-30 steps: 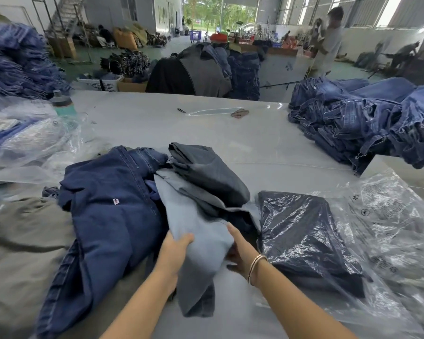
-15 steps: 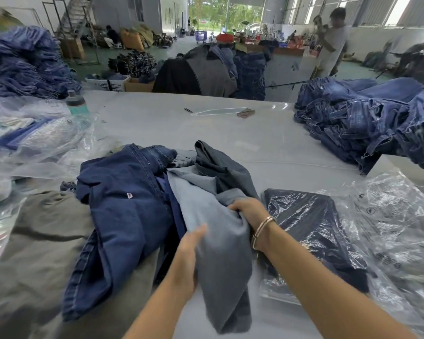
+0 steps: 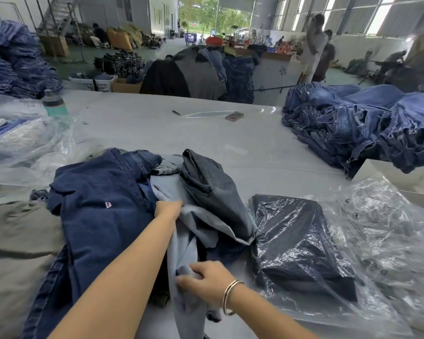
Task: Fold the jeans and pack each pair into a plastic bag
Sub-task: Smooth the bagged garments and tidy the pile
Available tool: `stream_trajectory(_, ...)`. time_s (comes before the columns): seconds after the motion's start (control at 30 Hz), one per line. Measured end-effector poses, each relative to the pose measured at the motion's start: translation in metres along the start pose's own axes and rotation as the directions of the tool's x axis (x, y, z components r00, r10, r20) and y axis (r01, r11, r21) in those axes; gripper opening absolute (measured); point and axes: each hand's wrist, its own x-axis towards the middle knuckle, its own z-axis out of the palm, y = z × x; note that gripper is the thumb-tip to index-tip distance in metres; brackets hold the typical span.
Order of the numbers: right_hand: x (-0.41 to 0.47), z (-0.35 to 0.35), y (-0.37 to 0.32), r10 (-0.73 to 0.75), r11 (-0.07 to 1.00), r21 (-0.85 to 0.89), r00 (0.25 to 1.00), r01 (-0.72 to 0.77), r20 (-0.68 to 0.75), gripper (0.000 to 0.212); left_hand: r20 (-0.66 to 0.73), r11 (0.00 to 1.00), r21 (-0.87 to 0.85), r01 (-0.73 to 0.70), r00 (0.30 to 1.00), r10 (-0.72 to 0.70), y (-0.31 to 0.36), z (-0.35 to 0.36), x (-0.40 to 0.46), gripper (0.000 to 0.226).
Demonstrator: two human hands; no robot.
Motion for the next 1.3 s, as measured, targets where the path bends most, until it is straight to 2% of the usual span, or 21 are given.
stream_trajectory(0.03,0.005,-0.010,0.000,-0.007,0.999,0.051,0.989,0.015,-0.148,0.049,-0.008,0.999,0.035,-0.006,1.000,0.006,0.000,0.003,0.002,0.051)
stream_trajectory(0.07,0.013,-0.022,0.003,-0.008,0.994,0.102,0.933,0.047,-0.359,0.043,-0.006,1.000,0.029,-0.008,1.000,0.008,-0.002,0.004,0.004,0.044)
stream_trajectory(0.1,0.023,-0.036,0.006,0.003,0.996,0.080,0.838,0.049,-0.546,0.028,0.003,1.000,-0.023,-0.014,1.000,0.014,-0.005,0.004,0.006,0.040)
stream_trajectory(0.13,0.033,-0.052,0.007,0.002,1.000,-0.014,0.777,-0.014,-0.630,0.020,0.025,0.994,-0.106,-0.024,0.999,0.027,-0.008,0.003,0.007,0.036)
stream_trajectory(0.23,0.062,-0.086,0.010,0.030,0.960,-0.218,0.838,-0.176,-0.544,0.052,0.095,0.940,-0.332,-0.079,0.989,0.116,-0.013,-0.008,-0.011,0.011)
stream_trajectory(0.3,0.077,-0.098,0.008,0.082,0.964,-0.165,0.825,-0.207,-0.560,0.066,0.127,0.898,-0.428,-0.102,0.977,0.171,-0.008,-0.018,-0.025,0.021)
stream_trajectory(0.37,0.086,-0.109,0.007,0.146,0.960,-0.099,0.770,-0.262,-0.621,0.064,0.135,0.864,-0.491,-0.113,0.970,0.204,-0.005,-0.033,-0.039,0.031)
stream_trajectory(0.47,0.092,-0.125,0.015,0.197,0.913,-0.158,0.746,-0.376,-0.637,0.050,0.175,0.844,-0.524,-0.117,0.955,0.241,-0.022,-0.060,-0.058,0.031)
stream_trajectory(0.6,0.089,-0.136,0.040,0.353,0.889,-0.008,0.695,-0.458,-0.626,0.041,0.350,0.862,-0.507,-0.032,0.906,0.239,-0.070,-0.082,-0.087,0.041)
stream_trajectory(0.7,0.083,-0.134,0.056,0.401,0.876,0.041,0.679,-0.481,-0.615,0.042,0.505,0.893,-0.445,0.063,0.842,0.192,-0.089,-0.084,-0.094,0.025)
stream_trajectory(0.77,0.079,-0.133,0.059,0.403,0.887,0.072,0.685,-0.457,-0.608,0.046,0.541,0.918,-0.394,0.045,0.819,0.192,-0.085,-0.088,-0.086,0.033)
stream_trajectory(0.83,0.076,-0.130,0.059,0.381,0.901,0.082,0.687,-0.426,-0.619,0.063,0.504,0.902,-0.431,0.041,0.840,0.203,-0.073,-0.092,-0.074,0.036)
stream_trajectory(0.9,0.072,-0.123,0.051,0.274,0.902,-0.058,0.672,-0.427,-0.689,0.080,0.451,0.861,-0.499,0.097,0.878,0.162,-0.052,-0.091,-0.060,0.048)
stream_trajectory(0.93,0.070,-0.116,0.045,0.181,0.901,-0.155,0.673,-0.406,-0.717,0.085,0.363,0.871,-0.487,0.059,0.921,0.141,-0.043,-0.087,-0.052,0.056)
stream_trajectory(0.97,0.068,-0.108,0.039,0.077,0.902,-0.244,0.689,-0.356,-0.721,0.088,0.201,0.918,-0.391,-0.062,0.968,0.151,-0.034,-0.081,-0.044,0.064)
stream_trajectory(1.0,0.066,-0.100,0.035,-0.016,0.903,-0.316,0.715,-0.290,-0.699,0.088,-0.017,0.962,-0.153,-0.224,0.974,0.224,-0.026,-0.075,-0.038,0.070)
stream_trajectory(1.03,0.065,-0.092,0.031,-0.082,0.900,-0.372,0.750,-0.228,-0.656,0.086,-0.163,0.932,0.150,-0.331,0.921,0.353,-0.018,-0.070,-0.035,0.071)
stream_trajectory(1.07,0.064,-0.083,0.030,-0.111,0.891,-0.414,0.794,-0.187,-0.598,0.079,-0.186,0.850,0.366,-0.380,0.865,0.467,-0.012,-0.065,-0.034,0.071)
stream_trajectory(1.1,0.064,-0.076,0.031,-0.105,0.879,-0.445,0.840,-0.171,-0.532,0.072,-0.119,0.809,0.453,-0.376,0.873,0.472,-0.007,-0.060,-0.035,0.074)
stream_trajectory(1.2,0.063,-0.054,0.045,0.024,0.854,-0.488,0.949,-0.183,-0.315,0.061,0.088,0.812,0.499,-0.303,0.950,0.301,-0.002,-0.046,-0.034,0.091)
stream_trajectory(1.3,0.064,-0.044,0.063,0.089,0.849,-0.497,0.975,-0.181,-0.202,0.061,0.200,0.816,0.433,-0.384,0.923,0.328,0.004,-0.039,-0.041,0.061)
